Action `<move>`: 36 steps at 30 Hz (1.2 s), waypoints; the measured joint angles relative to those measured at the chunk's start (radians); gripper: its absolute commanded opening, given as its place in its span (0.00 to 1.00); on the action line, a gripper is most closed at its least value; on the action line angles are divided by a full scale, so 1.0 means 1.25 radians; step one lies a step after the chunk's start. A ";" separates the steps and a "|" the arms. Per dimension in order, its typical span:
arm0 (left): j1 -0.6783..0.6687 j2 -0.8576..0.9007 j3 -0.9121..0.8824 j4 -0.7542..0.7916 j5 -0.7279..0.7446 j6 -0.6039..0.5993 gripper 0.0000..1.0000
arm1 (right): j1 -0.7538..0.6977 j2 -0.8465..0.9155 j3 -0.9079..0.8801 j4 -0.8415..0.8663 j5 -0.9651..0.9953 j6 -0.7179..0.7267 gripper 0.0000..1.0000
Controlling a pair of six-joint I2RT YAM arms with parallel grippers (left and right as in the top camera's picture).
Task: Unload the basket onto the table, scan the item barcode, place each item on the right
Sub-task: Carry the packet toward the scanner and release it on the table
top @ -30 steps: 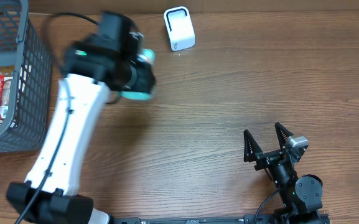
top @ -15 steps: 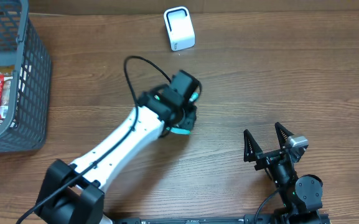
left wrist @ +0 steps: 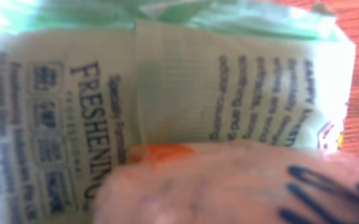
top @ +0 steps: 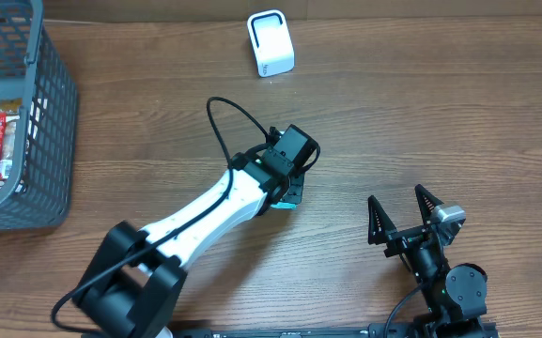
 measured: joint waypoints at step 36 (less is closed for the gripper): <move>0.173 -0.003 0.602 -0.450 -0.082 0.205 1.00 | 0.000 0.000 0.000 0.000 0.000 0.000 1.00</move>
